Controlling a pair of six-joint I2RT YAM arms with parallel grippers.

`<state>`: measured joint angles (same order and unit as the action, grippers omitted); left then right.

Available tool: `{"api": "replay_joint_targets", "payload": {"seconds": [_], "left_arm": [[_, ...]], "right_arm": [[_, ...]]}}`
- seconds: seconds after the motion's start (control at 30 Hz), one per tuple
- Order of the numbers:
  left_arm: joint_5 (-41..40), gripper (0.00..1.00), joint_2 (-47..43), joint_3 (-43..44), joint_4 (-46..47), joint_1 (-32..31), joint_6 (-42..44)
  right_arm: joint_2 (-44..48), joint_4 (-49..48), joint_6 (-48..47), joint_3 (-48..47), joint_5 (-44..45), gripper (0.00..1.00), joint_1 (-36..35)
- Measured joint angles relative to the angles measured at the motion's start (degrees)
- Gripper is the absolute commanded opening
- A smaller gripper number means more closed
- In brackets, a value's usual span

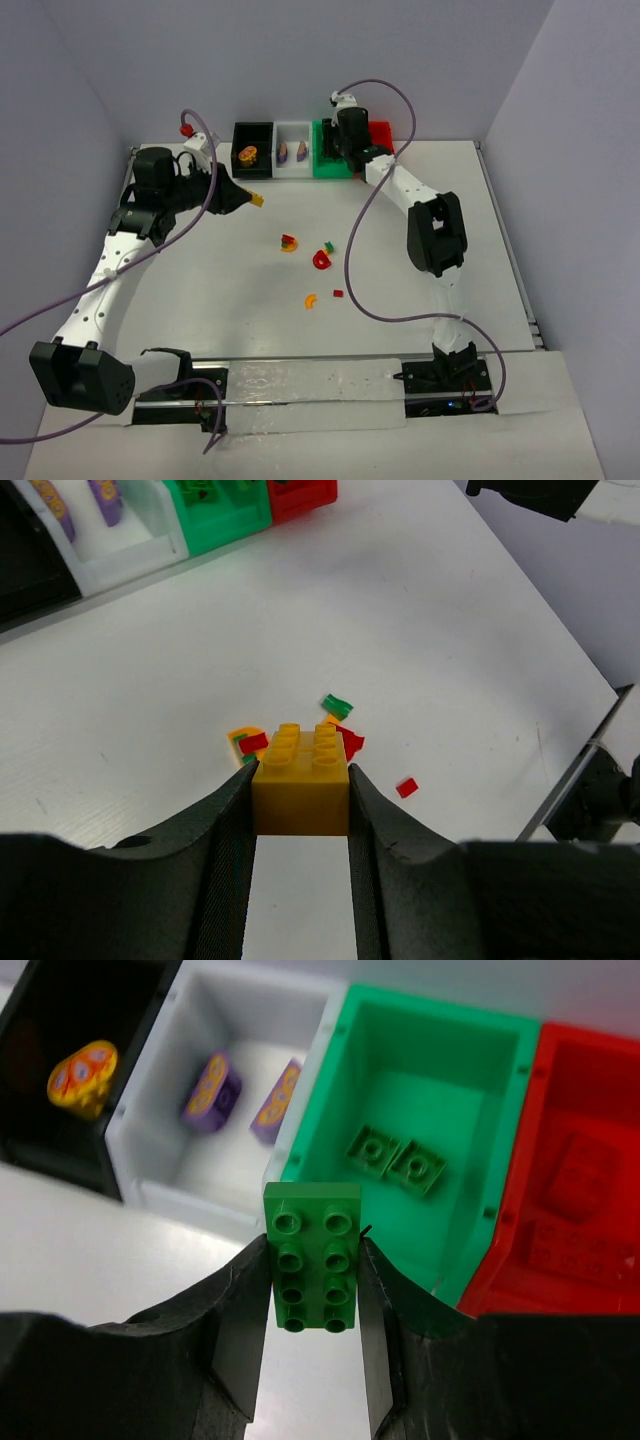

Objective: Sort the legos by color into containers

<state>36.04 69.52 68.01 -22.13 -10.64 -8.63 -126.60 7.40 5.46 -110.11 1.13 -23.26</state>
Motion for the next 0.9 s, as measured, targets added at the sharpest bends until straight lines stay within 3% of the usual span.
{"api": "replay_joint_targets", "payload": {"seconds": [0.37,0.43,0.47,0.5,0.53,0.57,0.63,0.77,0.9], "left_arm": [[-6.1,0.00,0.1,0.1,0.8,0.6,-0.4],[-7.2,0.00,0.7,0.6,0.9,0.6,-0.5],[-8.0,0.00,0.9,0.7,1.0,0.6,-0.7],[-8.9,0.00,1.0,0.7,1.1,0.6,-1.2],[-10.0,0.00,1.0,0.7,1.1,0.6,-1.8],[-11.2,0.00,1.0,0.7,1.2,0.6,-2.4],[-13.1,0.00,1.0,0.7,1.6,0.6,-3.3],[-15.9,0.00,1.2,0.7,2.6,0.6,-4.6],[-18.7,0.00,1.9,0.7,3.8,0.6,-4.3]], "right_arm": [[-10.4,-8.6,1.8,-8.2,5.9,0.09,0.4],[-12.0,-9.5,1.8,-9.2,6.9,0.16,0.4],[-12.7,-10.2,1.7,-9.4,7.4,0.25,0.4],[-13.2,-10.6,1.6,-9.5,7.7,0.37,0.4],[-13.7,-10.8,1.5,-9.5,7.9,0.57,0.4],[-14.0,-10.9,1.4,-9.5,7.9,0.62,0.4],[-14.3,-11.0,1.2,-9.5,7.9,0.86,0.4],[-14.3,-11.2,1.3,-10.0,7.4,1.00,0.4],[-14.1,-10.9,2.0,-10.7,6.1,1.00,0.4]]}}
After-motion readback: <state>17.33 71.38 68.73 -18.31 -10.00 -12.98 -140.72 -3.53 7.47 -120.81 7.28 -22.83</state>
